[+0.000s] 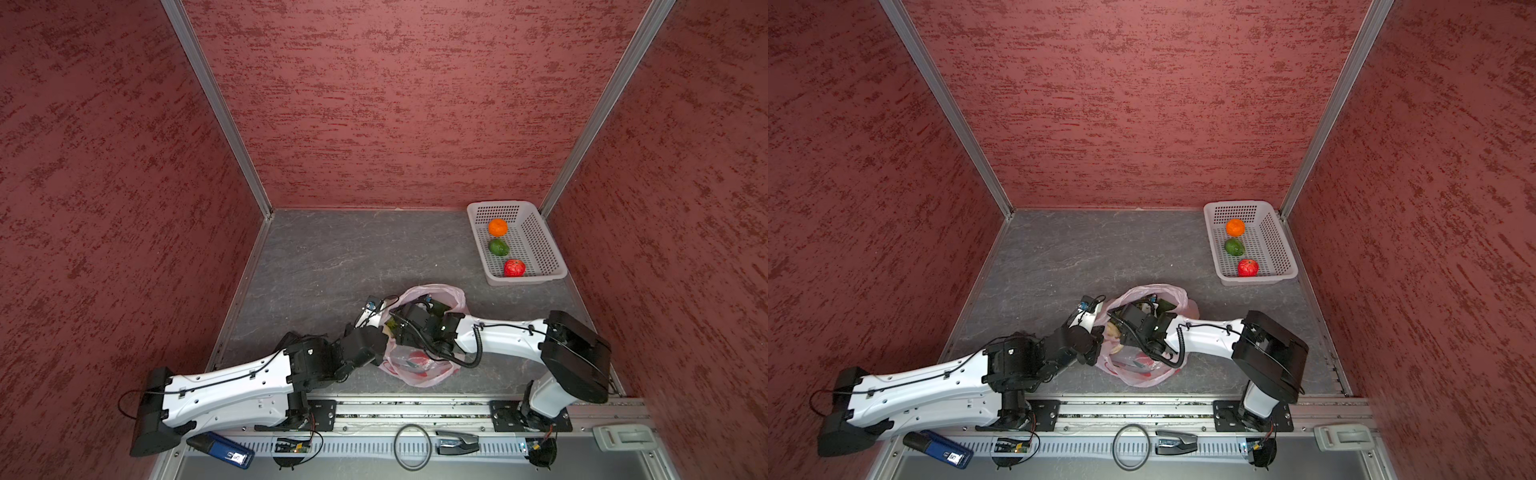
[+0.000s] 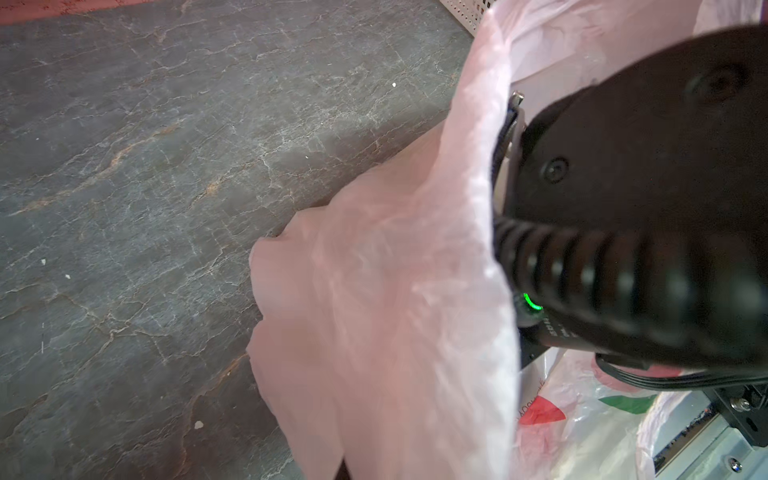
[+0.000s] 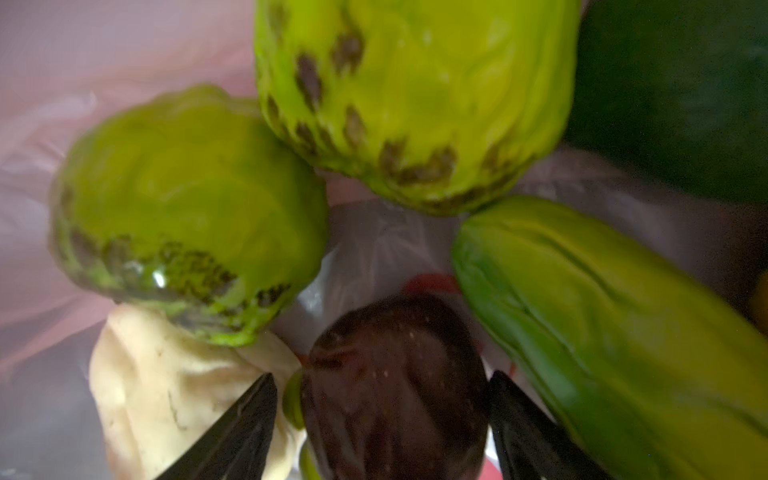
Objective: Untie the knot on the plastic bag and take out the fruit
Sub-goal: 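Lower the open right gripper onto the dark purple mangosteen and close it, then lift the mangosteen out of the bag and carry it to the white basket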
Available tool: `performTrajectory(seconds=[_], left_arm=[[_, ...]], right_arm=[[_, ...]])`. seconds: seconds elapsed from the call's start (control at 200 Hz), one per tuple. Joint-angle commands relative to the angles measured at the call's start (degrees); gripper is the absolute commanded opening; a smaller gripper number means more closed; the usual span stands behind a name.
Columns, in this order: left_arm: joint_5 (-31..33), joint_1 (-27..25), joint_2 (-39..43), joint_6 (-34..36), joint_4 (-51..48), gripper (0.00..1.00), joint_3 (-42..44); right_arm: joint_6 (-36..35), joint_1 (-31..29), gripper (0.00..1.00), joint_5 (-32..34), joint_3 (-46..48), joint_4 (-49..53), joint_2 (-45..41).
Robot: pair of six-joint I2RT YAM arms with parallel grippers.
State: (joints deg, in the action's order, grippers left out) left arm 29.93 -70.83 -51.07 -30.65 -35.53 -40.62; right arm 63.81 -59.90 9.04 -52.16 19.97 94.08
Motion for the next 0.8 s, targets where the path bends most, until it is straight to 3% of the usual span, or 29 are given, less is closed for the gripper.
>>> performTrajectory(seconds=[0.0,0.145,0.281,0.531,0.796], left_arm=[[0.72,-0.46,-0.22,-0.81,0.36,0.00,-1.68],[0.98,-0.81,-0.54,-1.07,0.10,0.00,-1.78],[1.55,-1.15,-0.93,-1.63,0.03,0.00,-1.78],[2.84,-1.39,-1.25,-1.87,-0.07,0.00,-1.74],[3.18,-1.32,-2.17,-1.91,-0.32,0.00,-1.84]], right_arm=[[1.15,0.92,0.68,2.54,-0.49,-3.05,0.85],[0.54,0.97,0.50,2.74,0.06,-3.33,0.35],[0.57,0.88,0.43,1.65,1.69,-3.83,-1.55],[0.91,0.40,0.39,1.46,3.21,-0.66,-8.54],[-0.71,-2.47,0.39,1.09,-2.37,8.73,-14.99]])
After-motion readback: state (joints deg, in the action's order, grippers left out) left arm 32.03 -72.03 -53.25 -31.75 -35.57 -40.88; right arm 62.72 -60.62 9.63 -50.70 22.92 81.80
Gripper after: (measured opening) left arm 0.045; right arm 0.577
